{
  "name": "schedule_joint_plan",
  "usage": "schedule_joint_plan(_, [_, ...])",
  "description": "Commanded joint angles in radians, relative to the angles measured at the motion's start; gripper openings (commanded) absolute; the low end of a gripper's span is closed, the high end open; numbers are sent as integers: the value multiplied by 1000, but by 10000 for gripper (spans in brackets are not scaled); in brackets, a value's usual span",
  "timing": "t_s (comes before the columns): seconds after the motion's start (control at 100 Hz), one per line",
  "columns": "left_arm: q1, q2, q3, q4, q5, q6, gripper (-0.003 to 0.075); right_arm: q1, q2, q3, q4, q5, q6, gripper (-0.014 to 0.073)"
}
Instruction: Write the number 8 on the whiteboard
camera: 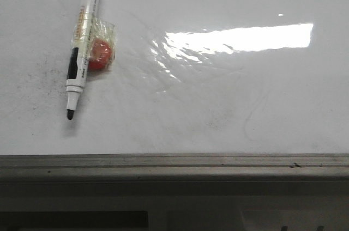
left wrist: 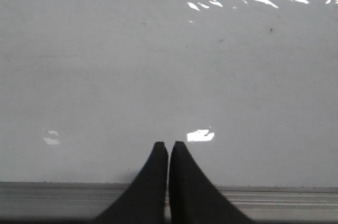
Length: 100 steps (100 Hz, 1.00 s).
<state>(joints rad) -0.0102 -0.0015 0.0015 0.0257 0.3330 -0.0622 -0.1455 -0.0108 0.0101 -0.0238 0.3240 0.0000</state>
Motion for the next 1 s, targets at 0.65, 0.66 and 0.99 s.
schedule_joint_plan(0.65, [-8,-31,32,68,-204,-2,-20,1,-21,14,83,-143,21,-63])
schedule_joint_plan(0.66, [-8,-31,32,68,-204,-2,-20,1,-21,14,95,-154,21,-63])
schedule_joint_plan(0.99, [-8,-31,32,78,-265,-2,-20,1,-21,14,153,-265,21,-63])
